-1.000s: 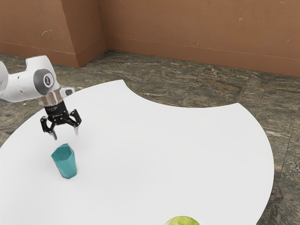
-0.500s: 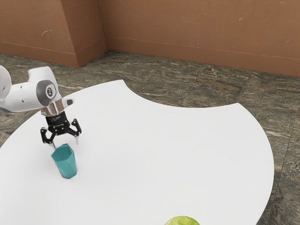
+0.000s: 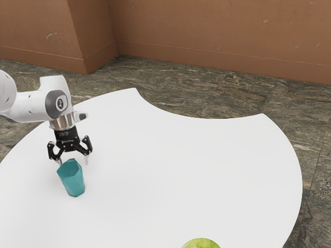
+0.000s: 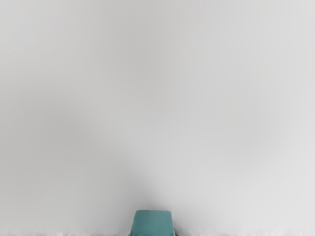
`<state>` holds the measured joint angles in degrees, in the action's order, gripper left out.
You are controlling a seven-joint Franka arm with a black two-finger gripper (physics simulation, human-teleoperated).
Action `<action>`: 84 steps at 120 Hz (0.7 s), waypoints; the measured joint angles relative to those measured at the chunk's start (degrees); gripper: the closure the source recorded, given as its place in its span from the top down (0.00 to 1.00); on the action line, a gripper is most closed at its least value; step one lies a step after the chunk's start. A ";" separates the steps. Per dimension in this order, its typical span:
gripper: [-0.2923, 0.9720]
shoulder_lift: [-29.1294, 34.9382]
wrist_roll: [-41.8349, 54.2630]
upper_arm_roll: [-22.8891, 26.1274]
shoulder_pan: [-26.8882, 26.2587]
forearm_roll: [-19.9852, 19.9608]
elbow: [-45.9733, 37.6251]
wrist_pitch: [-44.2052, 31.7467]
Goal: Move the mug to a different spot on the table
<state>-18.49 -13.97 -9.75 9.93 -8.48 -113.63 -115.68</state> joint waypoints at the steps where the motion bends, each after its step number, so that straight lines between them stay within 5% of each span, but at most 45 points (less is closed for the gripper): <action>1: 0.76 0.00 0.00 0.00 -0.01 -0.03 -0.05 0.01; 28: 0.70 0.00 -0.19 0.00 -0.43 -0.41 -0.74 0.19; 84: 0.35 0.12 -0.73 -0.08 -0.44 -0.09 -1.37 0.27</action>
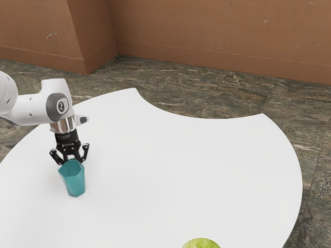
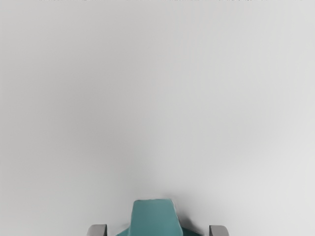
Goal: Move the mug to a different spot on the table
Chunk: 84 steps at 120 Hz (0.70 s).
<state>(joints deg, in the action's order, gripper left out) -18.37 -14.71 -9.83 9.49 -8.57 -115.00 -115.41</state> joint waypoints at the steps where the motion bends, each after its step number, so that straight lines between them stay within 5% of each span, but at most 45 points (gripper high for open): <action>1: 0.35 0.01 -0.02 0.01 0.00 0.02 0.00 0.00; 84: 0.17 0.79 -2.03 1.33 -2.97 0.51 8.38 4.52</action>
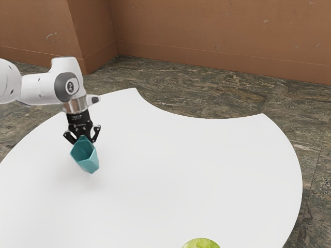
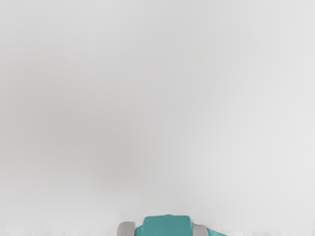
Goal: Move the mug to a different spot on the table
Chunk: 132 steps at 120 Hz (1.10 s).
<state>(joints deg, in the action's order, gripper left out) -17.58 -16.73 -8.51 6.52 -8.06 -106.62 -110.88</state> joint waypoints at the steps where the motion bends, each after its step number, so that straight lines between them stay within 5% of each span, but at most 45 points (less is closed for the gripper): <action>1: 0.17 -0.07 0.02 0.02 0.06 -0.36 0.08 0.24; 23: 0.17 -5.17 1.18 0.13 1.08 -7.45 5.59 7.31; 54: 0.18 -15.09 3.52 0.51 1.35 -11.69 18.27 15.67; 77: 0.17 -20.94 4.97 2.29 1.25 -13.39 27.84 19.64; 132: 0.17 -23.88 7.08 2.84 1.15 -13.95 27.70 22.18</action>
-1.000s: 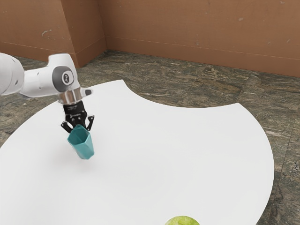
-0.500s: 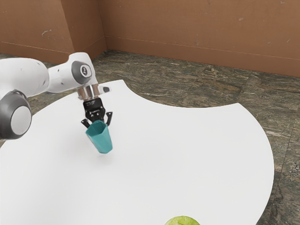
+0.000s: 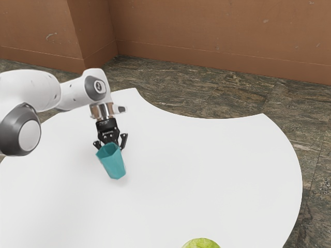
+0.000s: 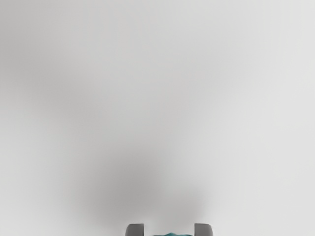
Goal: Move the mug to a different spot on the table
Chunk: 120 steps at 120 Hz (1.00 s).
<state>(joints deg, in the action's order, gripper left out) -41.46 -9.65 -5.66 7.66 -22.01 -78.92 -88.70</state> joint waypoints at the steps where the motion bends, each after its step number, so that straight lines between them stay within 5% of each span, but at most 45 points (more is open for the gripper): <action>1: 0.17 -0.04 0.03 0.00 0.00 0.00 0.01 0.01; 49: 0.17 -0.52 0.68 0.00 -0.10 0.34 -0.03 3.25; 80: 0.56 -0.65 0.95 -0.05 -0.19 -0.42 -0.03 4.64; 120: 0.73 -0.82 1.18 -0.29 0.02 -0.85 0.26 4.48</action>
<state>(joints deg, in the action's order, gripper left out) -42.28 -8.47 -5.96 7.68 -22.86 -78.66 -84.22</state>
